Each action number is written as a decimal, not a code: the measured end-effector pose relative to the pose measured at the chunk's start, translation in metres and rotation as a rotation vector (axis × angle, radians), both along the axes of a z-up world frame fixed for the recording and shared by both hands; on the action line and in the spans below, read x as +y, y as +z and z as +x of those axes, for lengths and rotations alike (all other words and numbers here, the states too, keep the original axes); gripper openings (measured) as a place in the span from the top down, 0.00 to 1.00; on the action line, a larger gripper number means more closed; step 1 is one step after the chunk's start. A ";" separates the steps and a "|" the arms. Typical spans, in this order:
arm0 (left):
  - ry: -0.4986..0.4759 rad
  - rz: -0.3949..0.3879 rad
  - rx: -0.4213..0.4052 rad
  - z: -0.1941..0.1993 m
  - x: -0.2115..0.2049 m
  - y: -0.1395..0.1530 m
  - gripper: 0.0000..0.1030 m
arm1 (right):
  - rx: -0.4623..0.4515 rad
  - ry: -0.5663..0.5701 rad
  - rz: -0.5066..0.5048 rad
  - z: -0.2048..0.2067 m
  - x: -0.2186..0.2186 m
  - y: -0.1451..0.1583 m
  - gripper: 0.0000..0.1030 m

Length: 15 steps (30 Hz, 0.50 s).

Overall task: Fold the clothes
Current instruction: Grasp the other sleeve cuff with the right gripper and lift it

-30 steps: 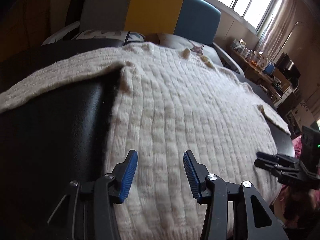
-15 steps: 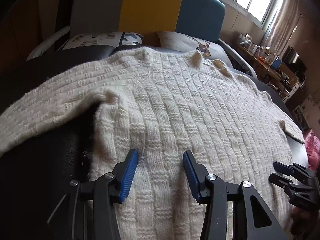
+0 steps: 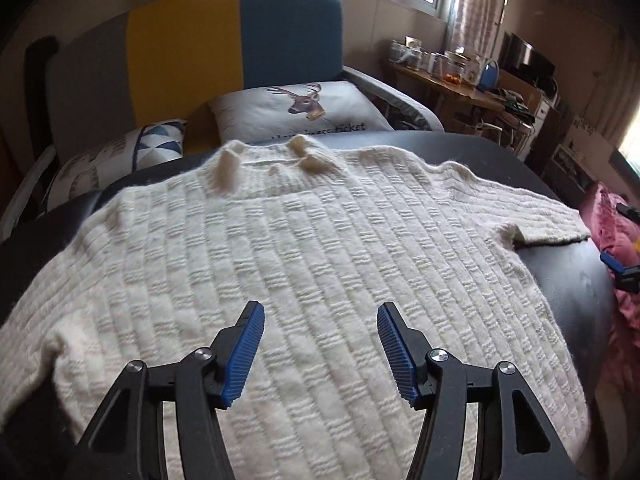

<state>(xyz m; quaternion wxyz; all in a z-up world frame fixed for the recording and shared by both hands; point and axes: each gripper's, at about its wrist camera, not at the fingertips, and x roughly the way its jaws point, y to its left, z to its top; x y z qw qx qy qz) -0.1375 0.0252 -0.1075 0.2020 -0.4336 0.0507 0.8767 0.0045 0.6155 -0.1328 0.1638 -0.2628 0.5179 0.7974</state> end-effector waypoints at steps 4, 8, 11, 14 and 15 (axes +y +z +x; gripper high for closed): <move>-0.030 -0.018 -0.052 -0.015 0.026 -0.015 0.42 | -0.032 -0.045 -0.093 -0.018 0.025 -0.030 0.36; -0.014 -0.013 -0.113 -0.022 0.028 -0.031 0.42 | 0.005 -0.041 -0.053 -0.043 0.025 -0.036 0.44; -0.027 -0.019 -0.100 -0.019 0.028 -0.032 0.41 | 0.011 -0.008 -0.024 -0.065 0.021 -0.038 0.47; -0.039 -0.037 -0.086 -0.015 0.030 -0.034 0.37 | -0.005 0.046 0.044 -0.085 0.013 -0.037 0.50; -0.040 -0.043 -0.082 -0.014 0.032 -0.035 0.35 | -0.011 0.069 0.079 -0.088 0.009 -0.035 0.50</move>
